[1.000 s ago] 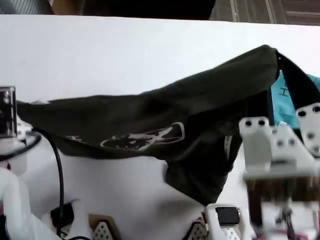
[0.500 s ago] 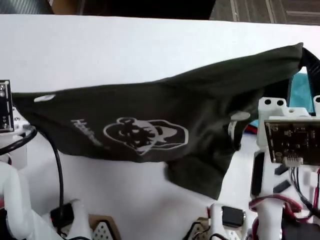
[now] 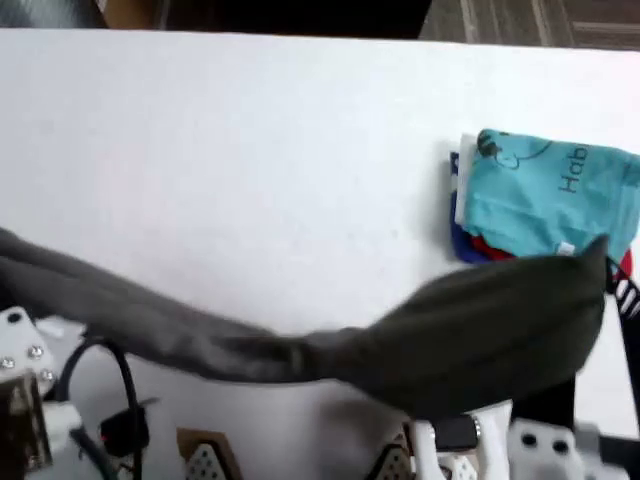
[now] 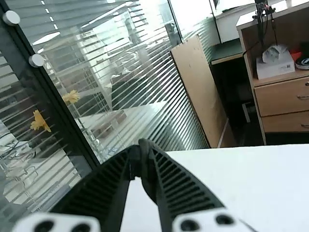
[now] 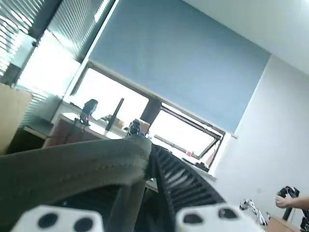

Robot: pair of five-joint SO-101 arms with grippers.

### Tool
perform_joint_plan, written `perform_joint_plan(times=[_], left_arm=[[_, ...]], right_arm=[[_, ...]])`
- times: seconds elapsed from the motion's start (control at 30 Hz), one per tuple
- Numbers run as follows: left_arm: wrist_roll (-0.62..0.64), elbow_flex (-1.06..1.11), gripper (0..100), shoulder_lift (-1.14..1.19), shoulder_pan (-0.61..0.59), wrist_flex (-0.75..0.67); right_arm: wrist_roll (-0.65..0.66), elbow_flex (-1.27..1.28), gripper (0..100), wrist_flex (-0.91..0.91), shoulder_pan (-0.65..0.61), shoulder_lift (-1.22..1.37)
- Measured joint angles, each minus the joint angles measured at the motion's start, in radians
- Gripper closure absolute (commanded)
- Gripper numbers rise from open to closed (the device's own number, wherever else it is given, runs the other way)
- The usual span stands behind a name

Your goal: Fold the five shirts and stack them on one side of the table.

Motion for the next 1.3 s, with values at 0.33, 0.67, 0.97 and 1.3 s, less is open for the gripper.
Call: perform_joint_plan(times=[0.33,0.67,0.97,1.3], left_arm=[[0.000,0.023,97,0.000,0.000,-0.020],[0.000,0.339,97,0.180,0.000,-0.354],[0.000,0.417,97,0.505,0.094,-0.582],[-0.021,0.318,97,0.914,0.183,-0.617]], right_arm=[[0.000,-0.011,97.8,0.003,-0.011,0.041],[0.000,0.212,97.8,-0.293,-0.012,0.425],[0.000,0.244,97.8,-0.526,-0.012,0.853],[0.000,0.178,97.8,-0.552,-0.012,1.209]])
